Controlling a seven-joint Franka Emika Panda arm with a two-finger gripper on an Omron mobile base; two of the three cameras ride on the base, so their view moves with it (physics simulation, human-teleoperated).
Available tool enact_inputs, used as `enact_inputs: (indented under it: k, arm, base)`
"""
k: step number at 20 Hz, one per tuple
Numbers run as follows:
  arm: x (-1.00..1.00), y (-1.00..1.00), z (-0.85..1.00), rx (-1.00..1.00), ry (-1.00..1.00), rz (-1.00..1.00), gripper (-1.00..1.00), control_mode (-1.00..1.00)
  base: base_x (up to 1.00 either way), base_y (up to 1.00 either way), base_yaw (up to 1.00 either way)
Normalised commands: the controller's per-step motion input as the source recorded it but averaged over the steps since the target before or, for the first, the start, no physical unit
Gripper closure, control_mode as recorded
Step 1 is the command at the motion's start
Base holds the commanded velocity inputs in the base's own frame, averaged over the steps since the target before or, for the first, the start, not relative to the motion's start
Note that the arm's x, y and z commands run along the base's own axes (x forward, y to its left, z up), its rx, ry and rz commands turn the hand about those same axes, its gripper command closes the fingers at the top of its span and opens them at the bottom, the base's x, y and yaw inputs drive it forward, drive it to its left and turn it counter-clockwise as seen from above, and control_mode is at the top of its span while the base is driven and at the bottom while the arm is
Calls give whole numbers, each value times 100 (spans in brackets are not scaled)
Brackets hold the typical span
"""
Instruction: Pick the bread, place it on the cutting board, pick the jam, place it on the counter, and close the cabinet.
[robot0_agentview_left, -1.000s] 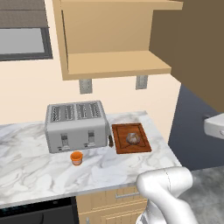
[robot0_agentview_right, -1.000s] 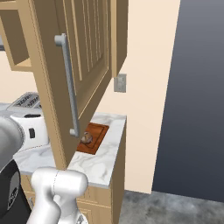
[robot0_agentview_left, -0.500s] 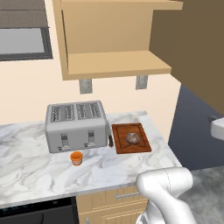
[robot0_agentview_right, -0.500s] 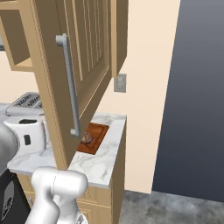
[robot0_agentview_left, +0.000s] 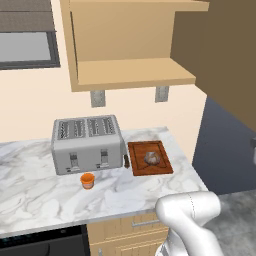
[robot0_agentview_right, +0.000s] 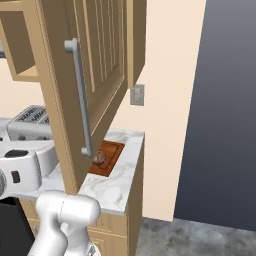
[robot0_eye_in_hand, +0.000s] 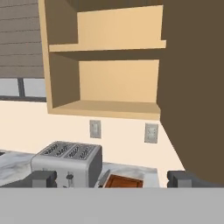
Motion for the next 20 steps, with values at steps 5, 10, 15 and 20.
enact_inputs:
  k: [5, 10, 15, 20]
  arm:
    - [-27, -54, 0, 1, -5, -2, -100, -100]
    - [-31, -72, 0, 2, -3, 0, -100, -100]
    - [-53, -74, 0, 2, -3, 0, -100, -100]
    - [-69, -71, 0, 2, -3, 0, -100, -100]
  base:
    - [0, 0, 0]
    - [0, 0, 0]
    - [0, 0, 0]
    - [0, 0, 0]
